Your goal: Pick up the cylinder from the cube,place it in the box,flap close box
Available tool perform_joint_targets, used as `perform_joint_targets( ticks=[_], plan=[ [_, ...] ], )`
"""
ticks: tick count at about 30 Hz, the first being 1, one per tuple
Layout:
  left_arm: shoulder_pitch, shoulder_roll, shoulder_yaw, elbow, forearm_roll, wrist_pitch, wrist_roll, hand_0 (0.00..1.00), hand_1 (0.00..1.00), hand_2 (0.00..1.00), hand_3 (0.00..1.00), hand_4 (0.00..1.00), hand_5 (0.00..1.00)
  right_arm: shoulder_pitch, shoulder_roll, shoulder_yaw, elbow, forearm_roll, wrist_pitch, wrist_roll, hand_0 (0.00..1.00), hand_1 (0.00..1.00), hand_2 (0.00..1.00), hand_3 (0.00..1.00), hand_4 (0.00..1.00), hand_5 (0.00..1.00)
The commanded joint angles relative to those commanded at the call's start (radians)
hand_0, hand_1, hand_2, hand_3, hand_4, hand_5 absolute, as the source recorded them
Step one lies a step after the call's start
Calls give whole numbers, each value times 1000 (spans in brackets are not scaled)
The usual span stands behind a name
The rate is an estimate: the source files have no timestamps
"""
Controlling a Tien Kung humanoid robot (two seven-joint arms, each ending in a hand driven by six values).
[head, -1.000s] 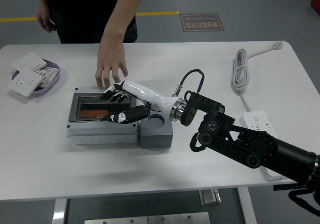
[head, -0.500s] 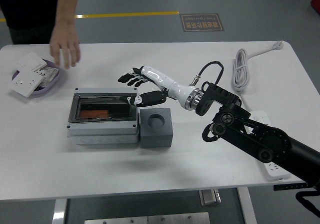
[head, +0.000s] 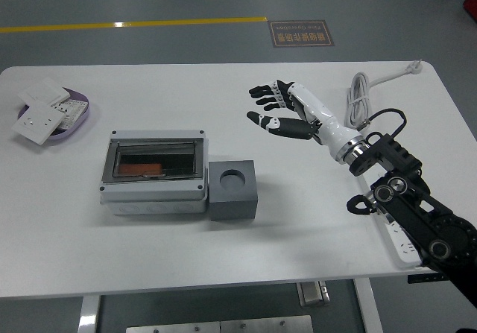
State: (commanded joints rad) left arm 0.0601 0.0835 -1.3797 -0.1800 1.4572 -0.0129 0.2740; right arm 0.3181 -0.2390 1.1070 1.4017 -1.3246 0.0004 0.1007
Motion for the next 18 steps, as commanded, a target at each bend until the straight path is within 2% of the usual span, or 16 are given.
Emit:
perform_joint_targets(
  ticks=[5, 6, 8, 11, 12, 18],
  plan=[
    [0, 4, 8, 0, -6, 1, -3, 599, 571, 579, 567, 589, 164, -109, 7, 118, -18, 66, -28, 94, 678, 711, 735, 687, 787, 287],
    [-1, 4, 9, 0, -7, 1, -4, 600, 571, 578, 567, 589, 165, -133, 9, 144, -24, 81, -32, 115, 731, 708, 725, 691, 785, 273],
    [-3, 5, 10, 0, -8, 1, -5, 600, 571, 578, 567, 589, 165, -163, 14, 182, -30, 95, -36, 137, 731, 708, 725, 691, 785, 273],
    [-4, 6, 12, 0, -7, 1, -5, 600, 571, 578, 567, 589, 165, -186, 24, 235, -35, 101, -41, 162, 731, 708, 725, 691, 785, 273],
    [-4, 7, 12, 0, -6, 0, -5, 601, 572, 579, 568, 591, 165, -191, 26, 251, -36, 102, -43, 169, 748, 694, 695, 681, 795, 250],
    [-3, 16, 4, 0, 6, 0, -5, 602, 572, 579, 568, 592, 167, -206, 21, 296, -43, 101, -51, 192, 765, 691, 673, 669, 817, 242]
  ],
)
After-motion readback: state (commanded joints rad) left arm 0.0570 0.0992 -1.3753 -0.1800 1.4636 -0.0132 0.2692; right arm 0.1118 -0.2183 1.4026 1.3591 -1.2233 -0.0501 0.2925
